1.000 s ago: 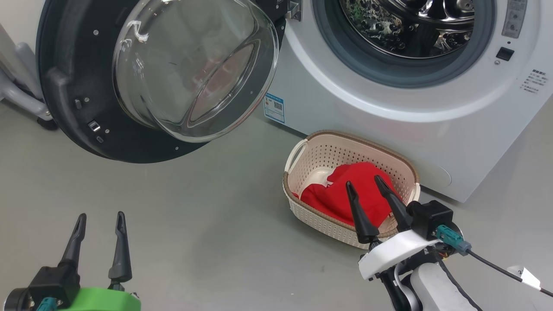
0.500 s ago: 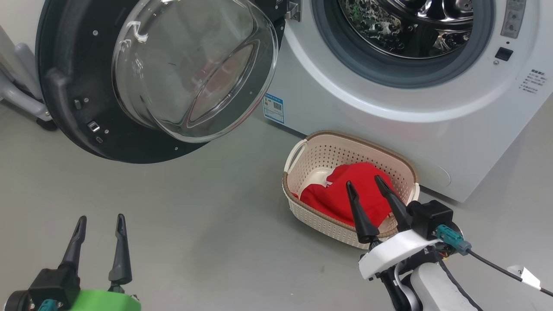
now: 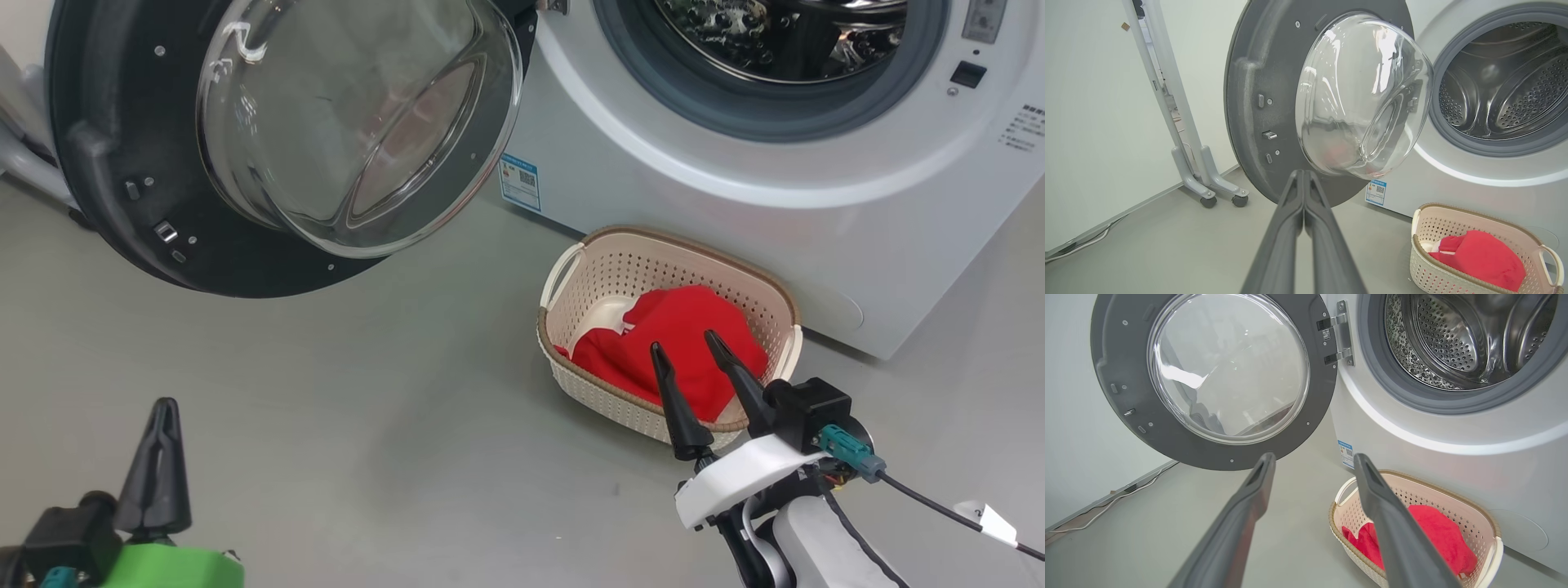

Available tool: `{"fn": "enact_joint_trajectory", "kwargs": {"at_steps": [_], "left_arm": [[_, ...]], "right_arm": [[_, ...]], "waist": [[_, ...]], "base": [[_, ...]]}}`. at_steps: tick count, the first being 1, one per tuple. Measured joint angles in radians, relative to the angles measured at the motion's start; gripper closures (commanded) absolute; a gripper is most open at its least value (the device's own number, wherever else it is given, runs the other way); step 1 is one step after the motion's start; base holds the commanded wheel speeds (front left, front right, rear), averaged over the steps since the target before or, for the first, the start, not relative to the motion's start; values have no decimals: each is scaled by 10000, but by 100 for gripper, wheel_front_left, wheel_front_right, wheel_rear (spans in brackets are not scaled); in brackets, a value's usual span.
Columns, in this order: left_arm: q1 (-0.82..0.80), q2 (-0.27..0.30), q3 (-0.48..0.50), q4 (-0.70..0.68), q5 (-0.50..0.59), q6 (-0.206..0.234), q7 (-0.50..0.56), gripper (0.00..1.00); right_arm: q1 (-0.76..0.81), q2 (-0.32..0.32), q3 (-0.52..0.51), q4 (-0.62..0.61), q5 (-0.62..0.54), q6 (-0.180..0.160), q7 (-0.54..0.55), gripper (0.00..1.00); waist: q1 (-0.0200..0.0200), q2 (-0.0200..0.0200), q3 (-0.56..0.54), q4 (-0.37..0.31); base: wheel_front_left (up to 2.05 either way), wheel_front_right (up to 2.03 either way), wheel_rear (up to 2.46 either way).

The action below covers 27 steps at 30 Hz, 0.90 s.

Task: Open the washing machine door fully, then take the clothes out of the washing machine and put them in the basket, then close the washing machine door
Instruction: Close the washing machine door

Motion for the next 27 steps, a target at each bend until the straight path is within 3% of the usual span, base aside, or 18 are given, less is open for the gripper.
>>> {"fn": "enact_joint_trajectory", "kwargs": {"at_steps": [9,19,27], "left_arm": [[-882,1020,717,-506,-311,-230,-2,100],[-2562,3218,2546,-604,-895,-380,132,100],[-4260,4031,3785,476,-2719,-481,1110,100]], "right_arm": [[-124,-15,-140,-245,-272,-339,0,0],[-450,-211,-19,-339,-740,-426,0,0],[-745,-362,150,-328,-943,-416,0,0]], "waist": [[0,0,562,-27],[0,0,1327,-340],[1,0,1802,-861]], "base": [[0,0,0],[0,0,0],[0,0,0]]}}
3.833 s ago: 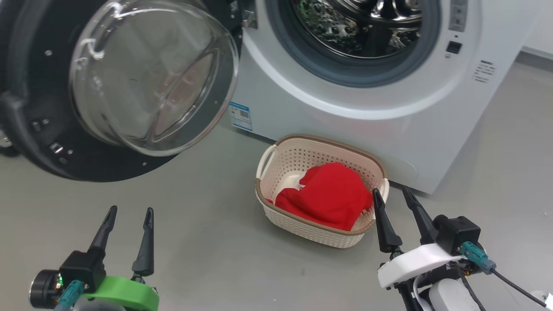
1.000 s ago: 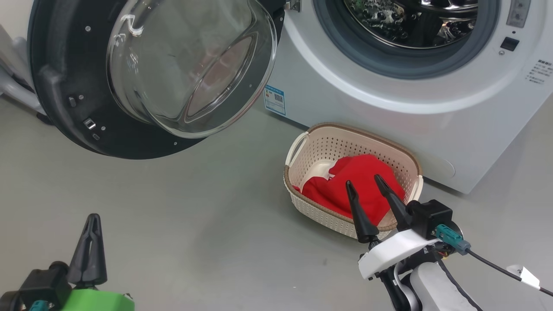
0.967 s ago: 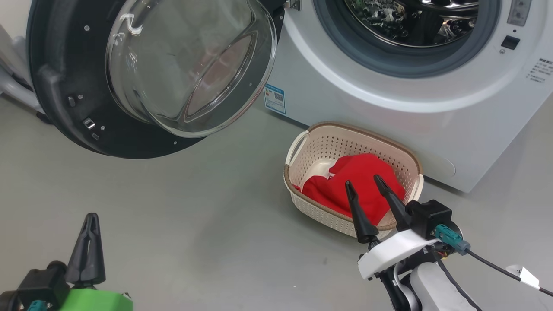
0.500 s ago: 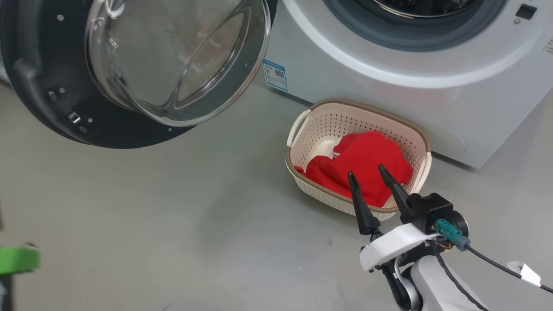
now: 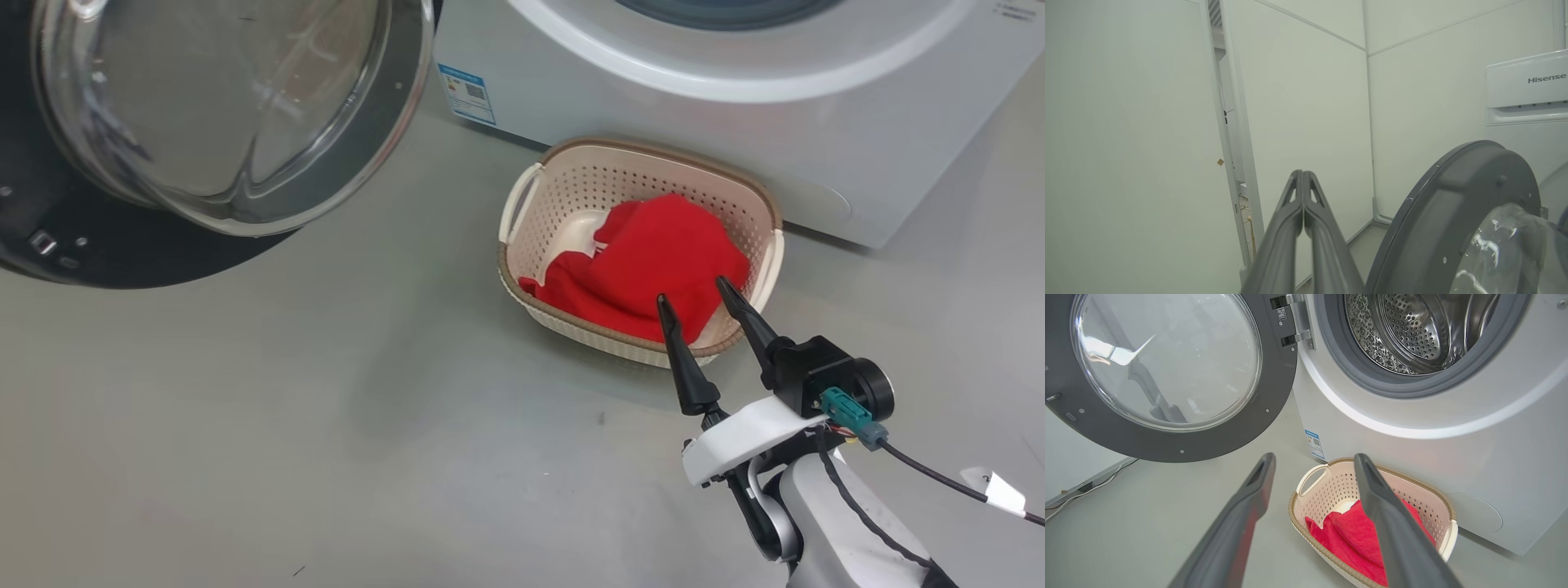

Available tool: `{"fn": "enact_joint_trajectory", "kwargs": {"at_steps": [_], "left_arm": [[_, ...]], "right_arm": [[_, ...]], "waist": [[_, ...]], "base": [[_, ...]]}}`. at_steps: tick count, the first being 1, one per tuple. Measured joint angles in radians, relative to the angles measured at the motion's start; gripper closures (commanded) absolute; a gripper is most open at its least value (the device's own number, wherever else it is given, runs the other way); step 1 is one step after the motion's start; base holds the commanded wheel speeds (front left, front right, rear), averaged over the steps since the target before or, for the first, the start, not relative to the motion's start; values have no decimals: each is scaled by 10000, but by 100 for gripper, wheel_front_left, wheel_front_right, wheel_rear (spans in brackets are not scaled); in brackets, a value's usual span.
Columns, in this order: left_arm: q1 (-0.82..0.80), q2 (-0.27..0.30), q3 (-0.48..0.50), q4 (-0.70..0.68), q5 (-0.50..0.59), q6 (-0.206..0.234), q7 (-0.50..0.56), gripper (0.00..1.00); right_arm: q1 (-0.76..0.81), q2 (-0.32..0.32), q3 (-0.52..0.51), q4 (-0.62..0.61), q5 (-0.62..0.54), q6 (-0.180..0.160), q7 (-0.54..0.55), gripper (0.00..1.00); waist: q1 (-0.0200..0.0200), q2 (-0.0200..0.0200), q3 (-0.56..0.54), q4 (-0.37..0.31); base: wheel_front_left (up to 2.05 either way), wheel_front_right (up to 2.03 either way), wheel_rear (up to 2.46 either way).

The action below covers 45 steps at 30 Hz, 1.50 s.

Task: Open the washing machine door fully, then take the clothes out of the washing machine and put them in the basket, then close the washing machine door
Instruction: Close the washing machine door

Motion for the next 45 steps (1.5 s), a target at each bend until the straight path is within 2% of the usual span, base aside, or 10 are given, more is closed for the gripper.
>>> {"fn": "enact_joint_trajectory", "kwargs": {"at_steps": [7,13,20,29,45], "left_arm": [[-1300,506,917,1954,-1402,65,1406,100],[-2083,546,2008,3670,-2784,690,2462,100],[-3422,259,3241,4874,-4615,1348,3313,100],[-4776,267,4475,5983,-5800,2121,3741,100],[-5571,268,4727,7783,-6284,2263,4907,100]], "right_arm": [[-90,23,132,42,-25,8,0,0],[-182,56,144,58,-61,94,0,0],[-179,61,98,61,-63,94,0,0],[-180,82,130,25,-86,94,0,0],[-182,111,142,35,-157,98,0,0]], "waist": [[0,0,197,-526],[0,0,220,-934],[0,0,194,-1268],[0,0,295,-1355],[0,0,355,-1615]], "base": [[0,0,0],[0,0,0],[0,0,0],[0,0,0],[0,0,0]]}}
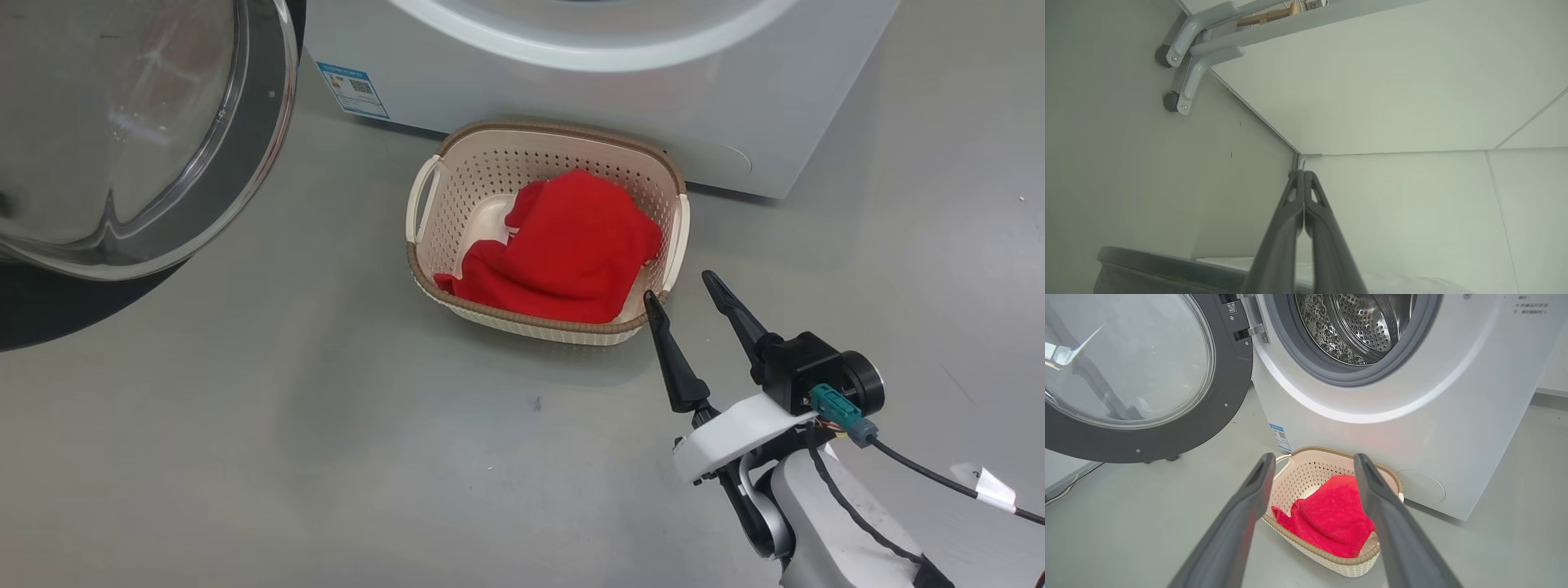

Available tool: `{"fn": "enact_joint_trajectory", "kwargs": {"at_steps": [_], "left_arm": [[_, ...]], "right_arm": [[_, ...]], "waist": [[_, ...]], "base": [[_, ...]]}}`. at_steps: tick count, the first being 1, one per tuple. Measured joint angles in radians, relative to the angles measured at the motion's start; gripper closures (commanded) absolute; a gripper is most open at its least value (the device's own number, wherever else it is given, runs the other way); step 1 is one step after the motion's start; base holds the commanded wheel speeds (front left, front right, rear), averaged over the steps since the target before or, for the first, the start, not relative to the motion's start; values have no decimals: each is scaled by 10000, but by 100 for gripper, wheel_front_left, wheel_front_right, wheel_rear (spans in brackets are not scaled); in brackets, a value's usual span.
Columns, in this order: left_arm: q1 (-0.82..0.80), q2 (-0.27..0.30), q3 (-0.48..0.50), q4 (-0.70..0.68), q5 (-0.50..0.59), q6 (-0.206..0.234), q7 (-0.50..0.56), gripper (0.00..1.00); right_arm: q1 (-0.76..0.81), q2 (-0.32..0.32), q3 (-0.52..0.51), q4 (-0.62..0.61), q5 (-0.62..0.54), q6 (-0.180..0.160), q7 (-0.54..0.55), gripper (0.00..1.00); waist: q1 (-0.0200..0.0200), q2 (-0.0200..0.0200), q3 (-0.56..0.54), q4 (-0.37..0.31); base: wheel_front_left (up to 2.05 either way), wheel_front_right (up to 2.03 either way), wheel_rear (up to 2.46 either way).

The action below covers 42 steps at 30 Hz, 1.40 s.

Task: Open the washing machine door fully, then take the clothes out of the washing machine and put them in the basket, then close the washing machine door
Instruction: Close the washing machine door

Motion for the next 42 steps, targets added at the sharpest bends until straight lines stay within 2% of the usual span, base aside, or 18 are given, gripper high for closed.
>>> {"fn": "enact_joint_trajectory", "kwargs": {"at_steps": [15,42], "left_arm": [[-314,-50,-573,1014,-56,75,1484,100],[-443,556,-1035,1933,159,75,3068,100]], "right_arm": [[-3,25,-10,23,-19,12,0,0],[-6,52,-54,94,-100,81,0,0]], "waist": [[0,0,18,-151],[0,0,-113,-132]], "base": [[0,0,0],[0,0,0]]}}
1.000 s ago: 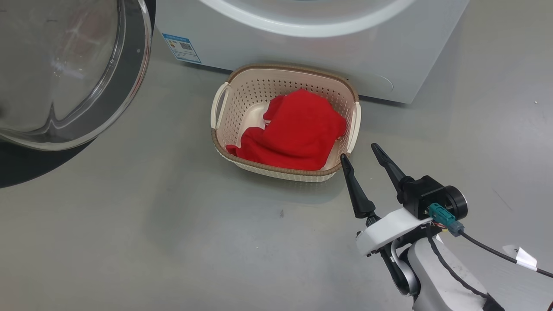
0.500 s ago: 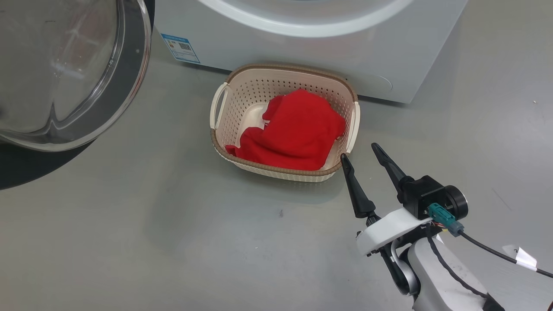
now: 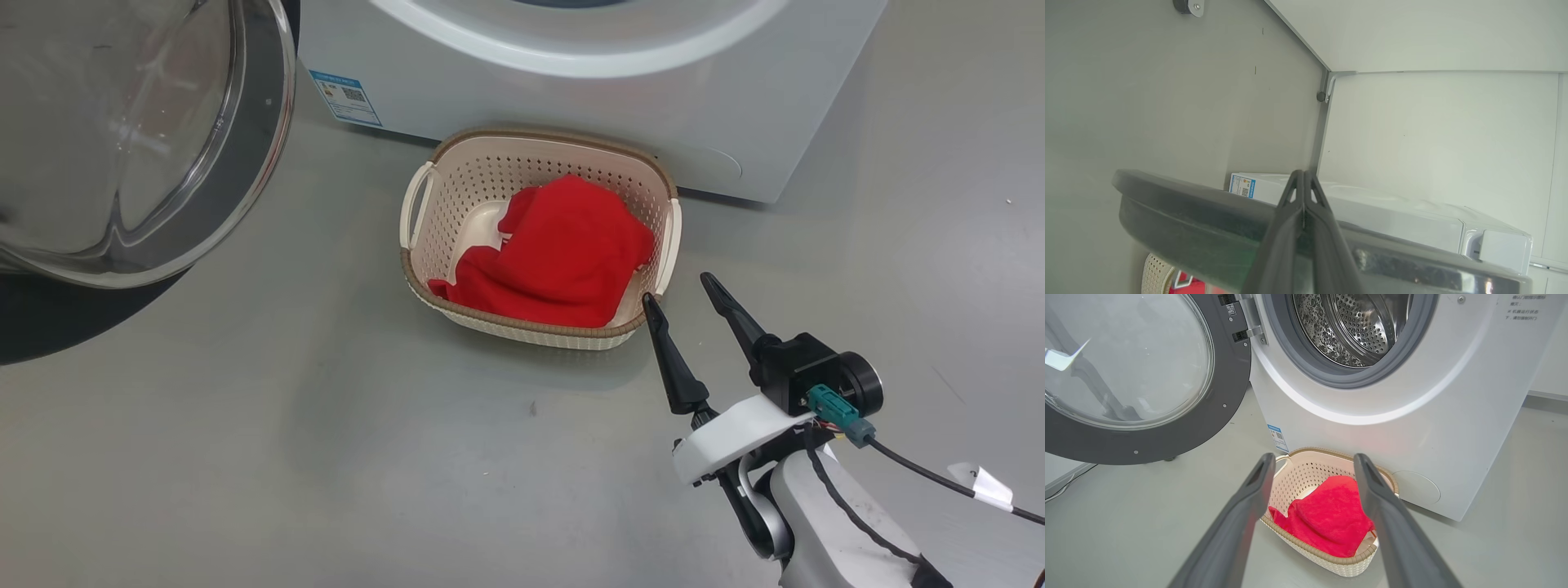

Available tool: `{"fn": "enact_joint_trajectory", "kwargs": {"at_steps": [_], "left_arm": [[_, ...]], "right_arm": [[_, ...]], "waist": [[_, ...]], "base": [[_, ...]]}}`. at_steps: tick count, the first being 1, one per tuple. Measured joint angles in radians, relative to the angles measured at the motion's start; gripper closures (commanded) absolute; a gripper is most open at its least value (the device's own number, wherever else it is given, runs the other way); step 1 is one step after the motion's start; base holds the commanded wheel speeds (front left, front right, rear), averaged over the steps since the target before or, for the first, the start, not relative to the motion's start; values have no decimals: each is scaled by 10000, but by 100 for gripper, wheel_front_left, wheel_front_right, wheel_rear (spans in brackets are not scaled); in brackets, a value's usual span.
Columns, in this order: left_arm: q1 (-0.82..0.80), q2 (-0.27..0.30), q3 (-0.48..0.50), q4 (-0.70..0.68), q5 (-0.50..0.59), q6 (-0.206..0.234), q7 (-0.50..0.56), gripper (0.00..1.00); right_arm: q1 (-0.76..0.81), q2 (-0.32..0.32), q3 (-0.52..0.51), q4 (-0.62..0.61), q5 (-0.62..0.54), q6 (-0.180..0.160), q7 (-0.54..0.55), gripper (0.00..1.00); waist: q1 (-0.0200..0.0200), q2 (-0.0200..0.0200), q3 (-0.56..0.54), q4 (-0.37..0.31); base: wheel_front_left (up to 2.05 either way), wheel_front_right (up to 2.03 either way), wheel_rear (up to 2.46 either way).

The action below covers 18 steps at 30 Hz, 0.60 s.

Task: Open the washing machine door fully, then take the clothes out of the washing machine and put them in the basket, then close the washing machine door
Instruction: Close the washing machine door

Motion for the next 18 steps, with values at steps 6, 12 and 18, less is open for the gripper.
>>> {"fn": "enact_joint_trajectory", "kwargs": {"at_steps": [6,12,18], "left_arm": [[-2,40,-19,63,-2,-4,364,100],[-2,59,-98,115,-10,-148,798,100],[-2,54,-213,263,-10,-355,1099,100]], "right_arm": [[0,10,2,77,0,2,0,0],[0,19,2,107,0,2,0,0],[0,31,2,151,0,4,0,0]], "waist": [[0,0,-82,8],[0,0,-127,16],[0,0,-166,29]], "base": [[0,0,0],[0,0,0],[0,0,0]]}}
